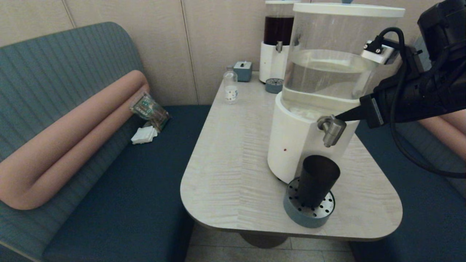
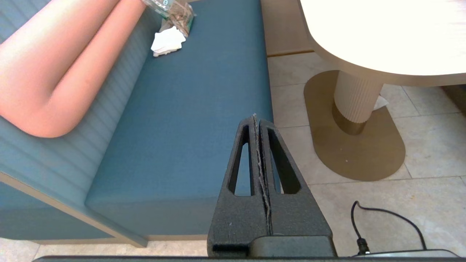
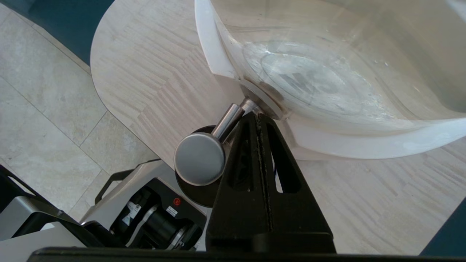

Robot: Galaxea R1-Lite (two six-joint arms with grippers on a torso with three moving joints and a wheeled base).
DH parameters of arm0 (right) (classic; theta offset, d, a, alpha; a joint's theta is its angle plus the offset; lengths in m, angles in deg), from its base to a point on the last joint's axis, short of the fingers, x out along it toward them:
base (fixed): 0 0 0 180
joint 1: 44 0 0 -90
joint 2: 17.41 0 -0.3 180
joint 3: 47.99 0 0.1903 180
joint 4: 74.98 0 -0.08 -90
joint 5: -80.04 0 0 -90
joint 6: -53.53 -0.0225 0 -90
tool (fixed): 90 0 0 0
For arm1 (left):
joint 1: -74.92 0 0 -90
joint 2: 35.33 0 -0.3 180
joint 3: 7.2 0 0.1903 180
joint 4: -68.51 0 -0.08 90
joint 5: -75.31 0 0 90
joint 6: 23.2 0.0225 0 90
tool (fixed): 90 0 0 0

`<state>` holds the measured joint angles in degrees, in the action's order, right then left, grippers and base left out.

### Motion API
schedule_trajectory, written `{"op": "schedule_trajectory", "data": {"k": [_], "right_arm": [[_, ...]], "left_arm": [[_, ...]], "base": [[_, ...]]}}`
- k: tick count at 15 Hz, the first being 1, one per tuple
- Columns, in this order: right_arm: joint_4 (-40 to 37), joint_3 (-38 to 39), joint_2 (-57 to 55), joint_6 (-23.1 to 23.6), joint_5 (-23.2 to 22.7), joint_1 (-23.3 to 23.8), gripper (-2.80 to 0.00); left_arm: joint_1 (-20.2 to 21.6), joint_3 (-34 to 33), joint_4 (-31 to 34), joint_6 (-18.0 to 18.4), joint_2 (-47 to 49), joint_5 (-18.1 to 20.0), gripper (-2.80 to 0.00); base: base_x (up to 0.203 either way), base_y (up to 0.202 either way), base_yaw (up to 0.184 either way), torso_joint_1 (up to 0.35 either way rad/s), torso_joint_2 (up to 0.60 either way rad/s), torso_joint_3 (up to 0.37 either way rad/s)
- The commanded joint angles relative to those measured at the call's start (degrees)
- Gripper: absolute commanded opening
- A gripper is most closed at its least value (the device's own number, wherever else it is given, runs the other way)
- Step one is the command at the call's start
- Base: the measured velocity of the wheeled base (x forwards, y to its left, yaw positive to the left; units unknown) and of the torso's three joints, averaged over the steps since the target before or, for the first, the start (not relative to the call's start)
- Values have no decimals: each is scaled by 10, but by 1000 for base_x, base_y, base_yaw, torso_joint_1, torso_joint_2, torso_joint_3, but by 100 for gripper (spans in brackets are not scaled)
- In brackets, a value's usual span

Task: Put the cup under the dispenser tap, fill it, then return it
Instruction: Turn on the faucet

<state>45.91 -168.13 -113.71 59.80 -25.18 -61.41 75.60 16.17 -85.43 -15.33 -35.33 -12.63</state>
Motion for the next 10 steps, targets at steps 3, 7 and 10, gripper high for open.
{"op": "schedule_trajectory", "data": {"k": [3, 7, 10], "right_arm": [[6, 0, -7, 3, -5, -7, -280], [13, 0, -13, 4, -6, -17, -280], [15, 1, -12, 3, -8, -17, -280]], "left_arm": [[0, 0, 0, 0, 1, 0, -280], [0, 0, 0, 0, 1, 0, -280], [0, 0, 0, 0, 1, 0, -280]], "base": [[0, 0, 0, 0, 0, 0], [0, 0, 0, 0, 0, 0], [0, 0, 0, 0, 0, 0]]}}
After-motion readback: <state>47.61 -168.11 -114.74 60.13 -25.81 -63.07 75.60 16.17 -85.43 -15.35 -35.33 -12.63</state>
